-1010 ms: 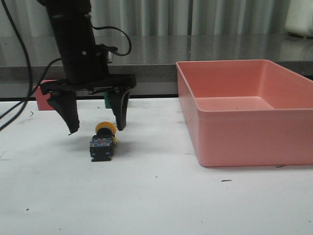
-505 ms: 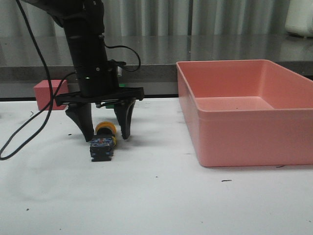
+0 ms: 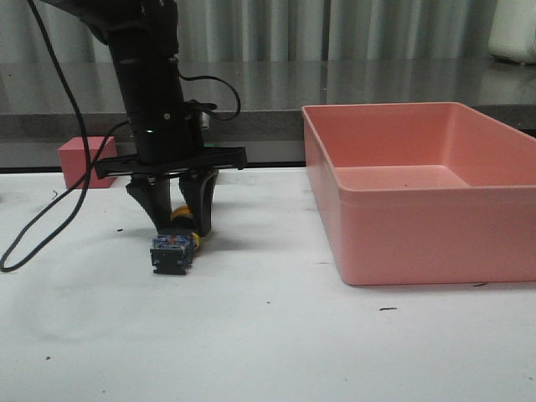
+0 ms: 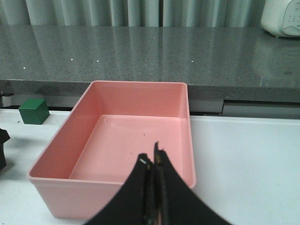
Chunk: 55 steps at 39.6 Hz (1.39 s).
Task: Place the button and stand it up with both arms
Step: 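Lift the button with the left gripper and rotate it cap-up, then lower the button upright onto the table with the left gripper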
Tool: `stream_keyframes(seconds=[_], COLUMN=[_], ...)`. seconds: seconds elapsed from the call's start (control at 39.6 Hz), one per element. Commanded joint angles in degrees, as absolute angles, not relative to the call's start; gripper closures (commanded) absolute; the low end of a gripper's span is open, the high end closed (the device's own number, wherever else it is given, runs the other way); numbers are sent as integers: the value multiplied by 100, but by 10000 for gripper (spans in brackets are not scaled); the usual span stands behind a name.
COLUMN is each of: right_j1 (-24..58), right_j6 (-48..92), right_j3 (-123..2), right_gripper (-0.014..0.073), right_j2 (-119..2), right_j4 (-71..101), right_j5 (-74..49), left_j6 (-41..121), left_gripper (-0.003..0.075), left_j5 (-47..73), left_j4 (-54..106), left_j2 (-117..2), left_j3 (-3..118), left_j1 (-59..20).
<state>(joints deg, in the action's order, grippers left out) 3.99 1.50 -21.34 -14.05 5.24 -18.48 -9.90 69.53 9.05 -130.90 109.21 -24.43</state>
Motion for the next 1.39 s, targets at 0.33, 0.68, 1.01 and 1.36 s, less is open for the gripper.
stream_keyframes(seconds=[0.33, 0.68, 1.01, 1.36], right_j1=[369, 369, 369, 369], right_j6=[207, 207, 207, 207], right_j3=[-2276, -2276, -2276, -2276], right_gripper=[664, 664, 664, 664], right_j2=[-1447, -1447, -1447, -1447], right_j4=[477, 477, 477, 477], right_j5=[-1392, -1392, -1392, -1392], left_j6=[-486, -185, -173, -173], left_gripper=[565, 565, 565, 565], left_j5=[5195, 2052, -2272, -5172], left_j4=[948, 886, 763, 737], left_j2=[-11097, -9086, -7165, -7503], left_j3=[10232, 7366, 4037, 2529], left_j1=[-2578, -2591, -2591, -2591])
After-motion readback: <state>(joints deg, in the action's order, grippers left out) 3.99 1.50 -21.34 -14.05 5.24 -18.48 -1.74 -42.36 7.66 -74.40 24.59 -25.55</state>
